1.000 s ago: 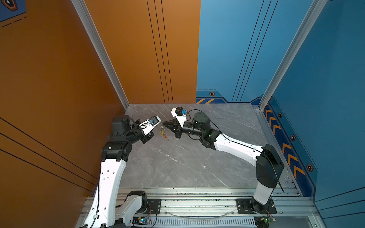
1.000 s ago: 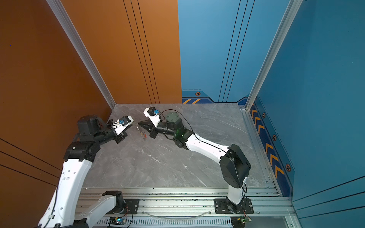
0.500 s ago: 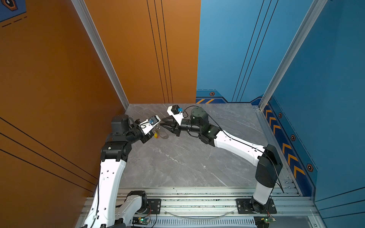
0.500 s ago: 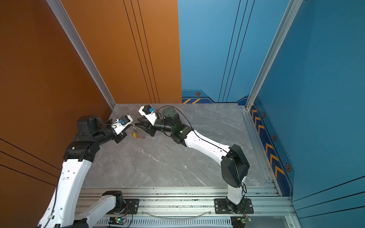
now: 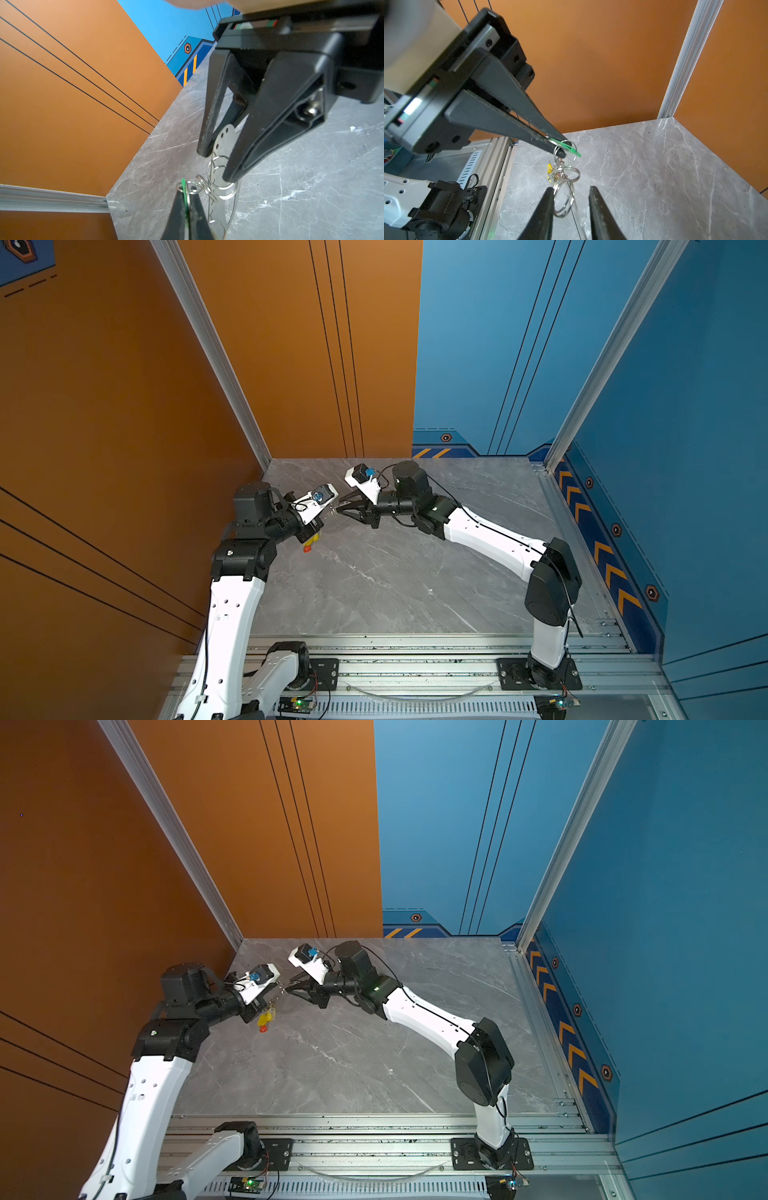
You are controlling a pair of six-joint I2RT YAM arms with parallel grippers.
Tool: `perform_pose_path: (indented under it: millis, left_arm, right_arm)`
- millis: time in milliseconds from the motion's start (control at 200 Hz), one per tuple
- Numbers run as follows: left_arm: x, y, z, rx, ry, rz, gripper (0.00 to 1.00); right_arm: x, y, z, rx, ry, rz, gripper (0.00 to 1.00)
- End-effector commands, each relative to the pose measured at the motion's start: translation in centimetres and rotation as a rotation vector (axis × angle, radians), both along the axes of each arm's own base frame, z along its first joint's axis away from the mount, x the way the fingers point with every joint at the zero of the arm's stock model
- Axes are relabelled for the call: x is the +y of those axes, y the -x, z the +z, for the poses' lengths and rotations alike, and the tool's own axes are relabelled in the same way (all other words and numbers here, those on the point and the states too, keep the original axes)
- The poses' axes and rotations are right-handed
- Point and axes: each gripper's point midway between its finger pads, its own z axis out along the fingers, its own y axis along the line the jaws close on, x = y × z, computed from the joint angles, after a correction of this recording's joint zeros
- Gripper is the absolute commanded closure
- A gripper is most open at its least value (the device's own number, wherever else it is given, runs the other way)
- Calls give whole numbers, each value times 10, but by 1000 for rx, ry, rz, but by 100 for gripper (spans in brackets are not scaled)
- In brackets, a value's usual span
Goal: Remove the keys from the keyring
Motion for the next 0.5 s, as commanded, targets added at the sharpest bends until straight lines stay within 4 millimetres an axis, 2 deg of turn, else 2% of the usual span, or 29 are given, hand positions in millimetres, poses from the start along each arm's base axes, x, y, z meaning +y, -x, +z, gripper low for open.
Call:
perform_pose_path:
  millis: [0, 155, 350, 496]
  left_arm:
    - [-1, 3, 5, -10, 13, -10, 100]
    - [-1, 4, 6, -11, 13, -13, 100]
    - [-2, 6, 5, -9, 17, -17, 100]
    - [-4, 8, 6, -12, 15, -28, 100]
  right_arm:
    - [-2, 21, 24, -1, -29, 65, 61]
    - [-12, 21, 32, -6, -48, 33, 53]
    - [-33, 15, 66, -31, -115, -14, 52]
    - [-49, 4, 73, -64, -112, -62, 52]
